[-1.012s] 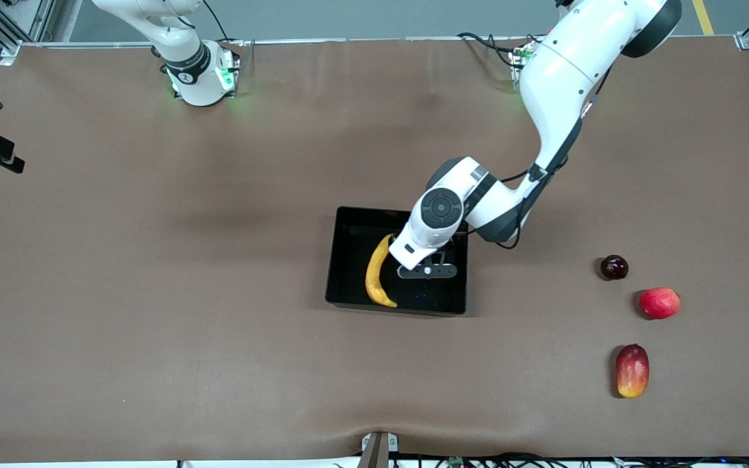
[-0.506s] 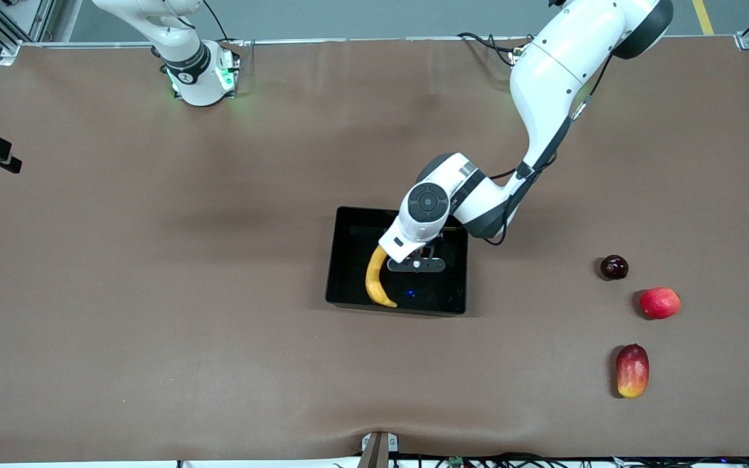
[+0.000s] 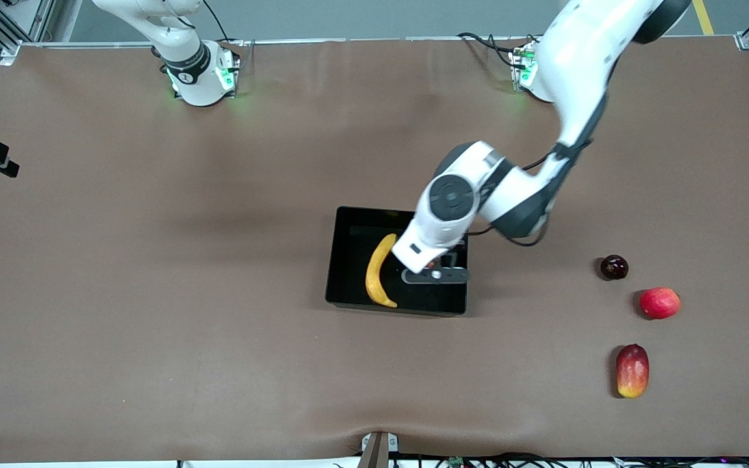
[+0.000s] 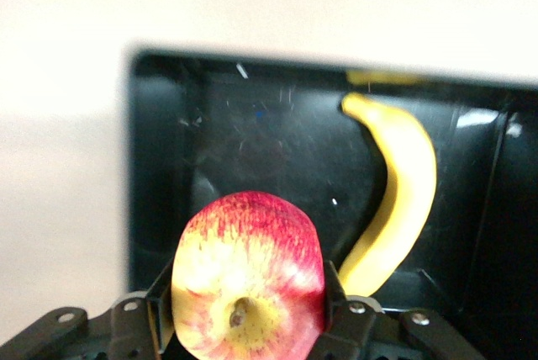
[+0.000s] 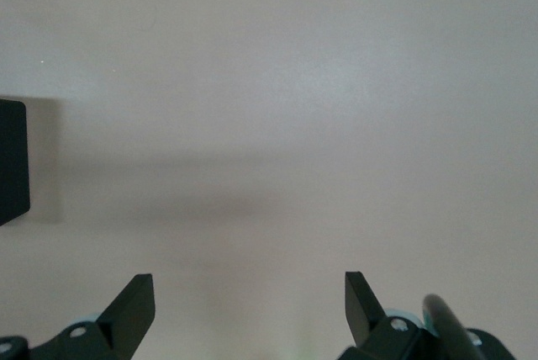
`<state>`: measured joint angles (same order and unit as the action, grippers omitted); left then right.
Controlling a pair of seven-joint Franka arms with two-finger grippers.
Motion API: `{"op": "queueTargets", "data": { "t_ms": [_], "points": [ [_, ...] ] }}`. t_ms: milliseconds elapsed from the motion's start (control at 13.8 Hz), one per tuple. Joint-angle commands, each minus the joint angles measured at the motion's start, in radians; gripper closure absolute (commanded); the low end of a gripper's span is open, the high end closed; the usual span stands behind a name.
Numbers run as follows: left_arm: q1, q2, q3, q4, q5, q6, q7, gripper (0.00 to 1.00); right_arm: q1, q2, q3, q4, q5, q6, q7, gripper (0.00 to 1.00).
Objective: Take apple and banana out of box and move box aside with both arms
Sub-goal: 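Carry the apple out and set it beside the plum, open gripper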
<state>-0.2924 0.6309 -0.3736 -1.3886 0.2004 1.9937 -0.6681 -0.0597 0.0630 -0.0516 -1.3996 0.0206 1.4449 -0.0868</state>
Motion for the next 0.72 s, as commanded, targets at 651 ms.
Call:
{"op": "queueTargets", "data": {
  "t_ms": [651],
  "points": [
    [0.447, -0.109, -0.002, -0.159, 0.109, -0.112, 0.547, 1.0, -0.009, 0.041, 0.01, 0.001, -0.005, 0.006, 0.001, 0.0]
  ]
}}
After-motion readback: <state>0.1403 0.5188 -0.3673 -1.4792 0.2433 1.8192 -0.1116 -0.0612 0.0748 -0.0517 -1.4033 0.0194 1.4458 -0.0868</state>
